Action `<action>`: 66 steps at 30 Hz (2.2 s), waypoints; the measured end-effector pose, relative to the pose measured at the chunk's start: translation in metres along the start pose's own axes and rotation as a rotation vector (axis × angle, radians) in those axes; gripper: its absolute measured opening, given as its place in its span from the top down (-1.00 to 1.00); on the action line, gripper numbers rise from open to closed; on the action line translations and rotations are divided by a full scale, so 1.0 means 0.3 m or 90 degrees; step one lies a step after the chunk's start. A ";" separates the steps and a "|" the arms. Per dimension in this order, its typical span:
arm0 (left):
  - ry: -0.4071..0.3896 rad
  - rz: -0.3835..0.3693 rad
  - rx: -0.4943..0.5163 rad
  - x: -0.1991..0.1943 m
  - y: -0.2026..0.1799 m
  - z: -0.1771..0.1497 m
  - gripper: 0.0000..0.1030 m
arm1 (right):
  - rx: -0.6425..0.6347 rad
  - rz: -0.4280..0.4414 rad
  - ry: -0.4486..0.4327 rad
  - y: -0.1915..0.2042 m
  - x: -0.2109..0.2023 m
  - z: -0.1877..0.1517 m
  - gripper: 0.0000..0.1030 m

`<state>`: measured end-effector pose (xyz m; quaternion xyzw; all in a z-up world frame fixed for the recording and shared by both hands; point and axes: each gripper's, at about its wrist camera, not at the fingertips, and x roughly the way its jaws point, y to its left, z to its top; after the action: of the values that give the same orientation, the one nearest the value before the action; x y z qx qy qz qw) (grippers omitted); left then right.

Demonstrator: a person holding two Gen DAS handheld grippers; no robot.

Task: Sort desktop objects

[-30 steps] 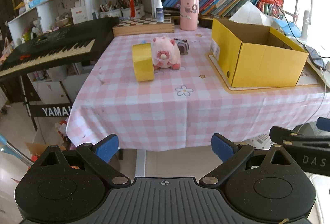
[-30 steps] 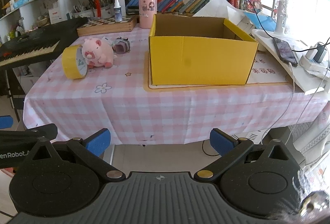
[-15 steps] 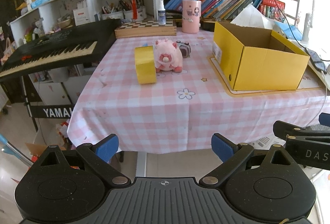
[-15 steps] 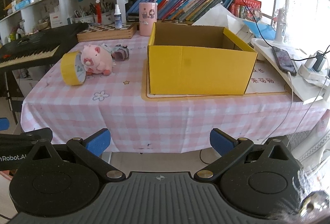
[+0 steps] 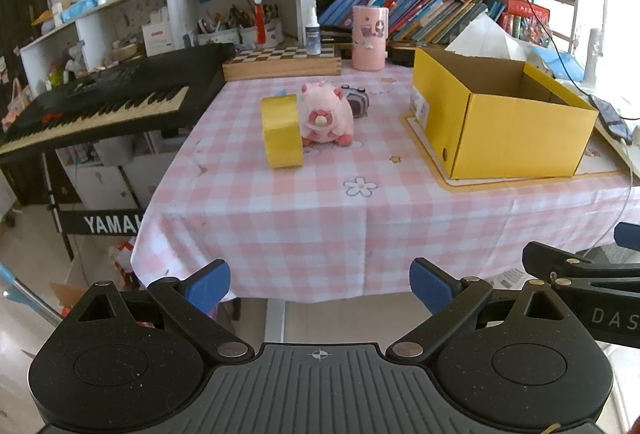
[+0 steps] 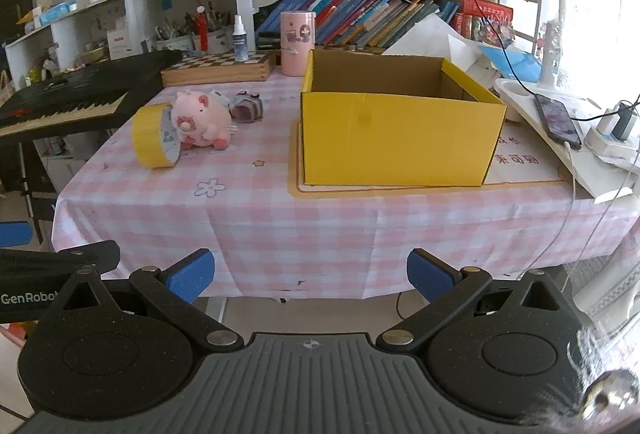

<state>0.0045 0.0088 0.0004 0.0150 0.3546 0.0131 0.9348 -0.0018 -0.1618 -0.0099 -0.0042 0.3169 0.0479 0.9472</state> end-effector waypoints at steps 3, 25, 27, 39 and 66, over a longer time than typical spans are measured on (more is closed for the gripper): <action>0.000 0.000 -0.002 0.000 0.004 -0.004 -0.89 | 0.003 0.008 -0.001 0.001 -0.004 -0.001 -1.00; -0.018 0.012 -0.029 -0.007 0.112 -0.005 -0.89 | -0.027 0.013 -0.006 0.107 0.011 0.013 -1.00; -0.016 0.009 -0.031 -0.003 0.122 -0.003 -0.89 | -0.029 0.014 -0.005 0.115 0.015 0.016 -1.00; -0.020 0.025 -0.064 -0.008 0.191 -0.009 -0.89 | -0.055 0.051 -0.011 0.177 0.033 0.044 -0.96; -0.019 0.037 -0.086 0.166 0.238 0.100 -0.87 | -0.071 0.106 0.007 0.222 0.242 0.173 -0.36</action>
<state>0.0609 0.0814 -0.0075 -0.0375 0.3381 0.0638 0.9382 0.0807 -0.0872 -0.0107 -0.0308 0.3180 0.1439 0.9366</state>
